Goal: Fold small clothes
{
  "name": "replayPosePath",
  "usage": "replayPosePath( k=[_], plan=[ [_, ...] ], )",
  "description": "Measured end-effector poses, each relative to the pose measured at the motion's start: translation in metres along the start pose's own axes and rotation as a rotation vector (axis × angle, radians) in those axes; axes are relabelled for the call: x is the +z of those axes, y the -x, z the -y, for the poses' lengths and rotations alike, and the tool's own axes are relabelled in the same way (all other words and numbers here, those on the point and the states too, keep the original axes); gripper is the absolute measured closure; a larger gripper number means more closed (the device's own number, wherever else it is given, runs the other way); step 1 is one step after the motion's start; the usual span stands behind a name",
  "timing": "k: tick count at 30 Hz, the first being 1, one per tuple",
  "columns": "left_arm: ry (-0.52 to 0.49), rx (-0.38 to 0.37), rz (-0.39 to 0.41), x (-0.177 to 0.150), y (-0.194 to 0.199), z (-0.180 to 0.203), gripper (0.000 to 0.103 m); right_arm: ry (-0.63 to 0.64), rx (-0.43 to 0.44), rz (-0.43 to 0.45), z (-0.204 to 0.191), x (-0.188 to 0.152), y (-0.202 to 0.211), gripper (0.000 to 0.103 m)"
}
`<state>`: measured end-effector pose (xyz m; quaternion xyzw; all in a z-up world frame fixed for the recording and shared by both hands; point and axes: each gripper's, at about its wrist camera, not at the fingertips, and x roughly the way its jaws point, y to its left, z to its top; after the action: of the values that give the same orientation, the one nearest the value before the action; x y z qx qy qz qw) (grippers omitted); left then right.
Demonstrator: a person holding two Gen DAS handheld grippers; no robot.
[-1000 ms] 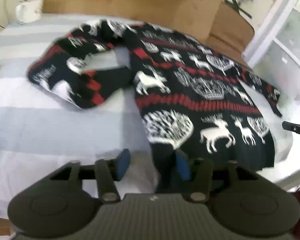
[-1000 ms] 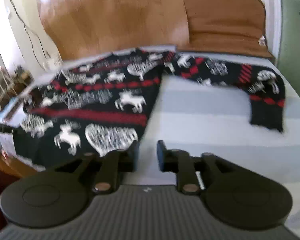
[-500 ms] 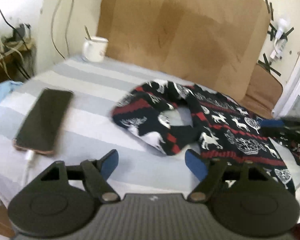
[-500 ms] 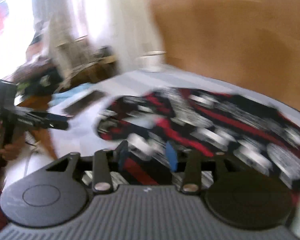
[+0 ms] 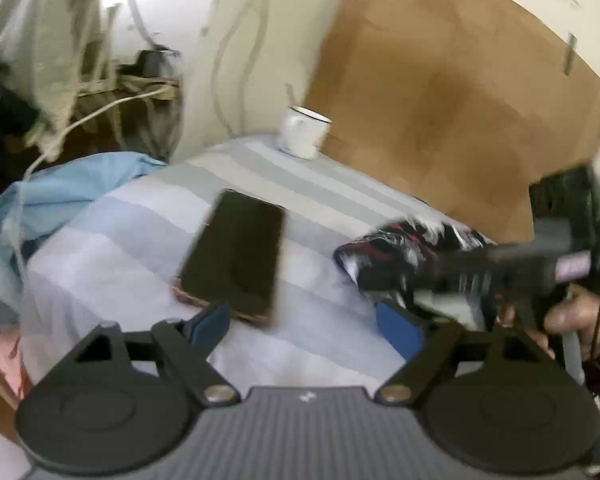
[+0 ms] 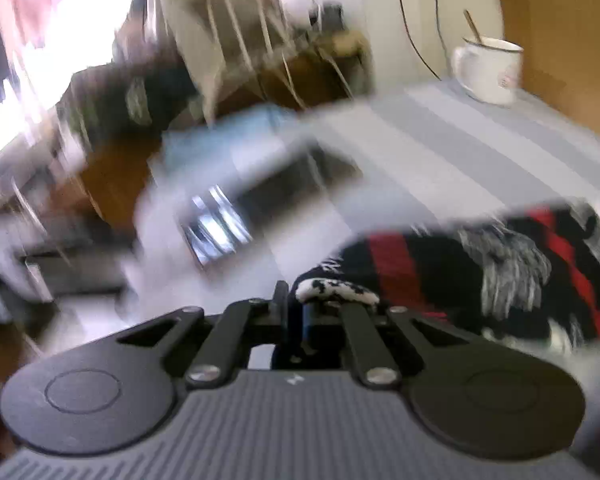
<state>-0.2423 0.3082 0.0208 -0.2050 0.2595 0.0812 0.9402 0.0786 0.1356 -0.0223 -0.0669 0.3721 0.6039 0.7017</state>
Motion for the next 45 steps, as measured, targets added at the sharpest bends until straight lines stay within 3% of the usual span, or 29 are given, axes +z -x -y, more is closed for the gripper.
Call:
replayPosePath(
  k=[3,6,11,16,19,21,22,23,25,28,30,32,33,34,36,38,41,45],
  plan=[
    [0.038,0.006,0.020,0.006,0.004,-0.008,0.021,-0.112,0.136,0.117,0.004,0.037,0.011,0.094],
    [0.040,0.012,0.018,0.009,-0.001,-0.006,0.020,-0.257,0.235,0.273,0.040,0.061,0.051,0.094],
    [0.012,-0.030,-0.024,0.018,-0.030,0.009,0.019,-0.453,0.220,0.558,0.127,0.054,0.169,0.094],
    [-0.066,-0.130,-0.055,0.041,-0.074,0.054,0.019,-0.593,0.086,0.779,0.197,-0.017,0.292,0.094],
    [-0.120,-0.207,-0.078,0.060,-0.112,0.093,0.017,-0.726,0.012,0.868,0.231,-0.080,0.339,0.089],
    [-0.152,-0.262,-0.110,0.071,-0.144,0.122,0.016,-0.860,-0.046,0.872,0.253,-0.131,0.356,0.062],
    [-0.167,-0.280,-0.129,0.075,-0.159,0.135,0.015,-0.944,-0.068,0.857,0.263,-0.159,0.363,0.032],
    [-0.184,-0.296,-0.155,0.079,-0.179,0.151,0.014,-1.031,-0.089,0.838,0.269,-0.183,0.366,0.024],
    [-0.198,-0.306,-0.205,0.085,-0.210,0.175,0.014,-1.172,-0.086,0.810,0.278,-0.230,0.368,0.024],
    [-0.190,-0.346,-0.294,0.091,-0.259,0.211,0.014,-1.234,-0.069,0.826,0.275,-0.278,0.373,0.025],
    [-0.204,-0.351,-0.328,0.090,-0.280,0.232,0.014,-1.239,-0.039,0.853,0.271,-0.291,0.375,0.027],
    [-0.257,-0.325,-0.339,0.086,-0.297,0.255,0.034,-1.216,-0.035,0.866,0.265,-0.294,0.377,0.026],
    [-0.304,-0.295,-0.354,0.081,-0.307,0.267,0.066,-1.189,-0.055,0.873,0.261,-0.291,0.380,0.026],
    [-0.338,-0.266,-0.358,0.078,-0.314,0.272,0.087,-1.143,-0.091,0.889,0.256,-0.288,0.387,0.027],
    [-0.401,-0.232,-0.309,0.075,-0.315,0.277,0.090,-1.057,-0.207,0.932,0.250,-0.279,0.402,0.028],
    [-0.356,-0.222,-0.259,0.083,-0.312,0.262,0.091,-0.935,-0.385,0.931,0.240,-0.262,0.407,0.029],
    [-0.242,-0.221,-0.244,0.089,-0.314,0.232,0.091,-0.681,-0.597,0.779,0.221,-0.222,0.390,0.030],
    [-0.208,-0.244,-0.259,0.083,-0.321,0.223,0.090,-0.397,-0.648,0.513,0.209,-0.191,0.338,0.031]
  ],
)
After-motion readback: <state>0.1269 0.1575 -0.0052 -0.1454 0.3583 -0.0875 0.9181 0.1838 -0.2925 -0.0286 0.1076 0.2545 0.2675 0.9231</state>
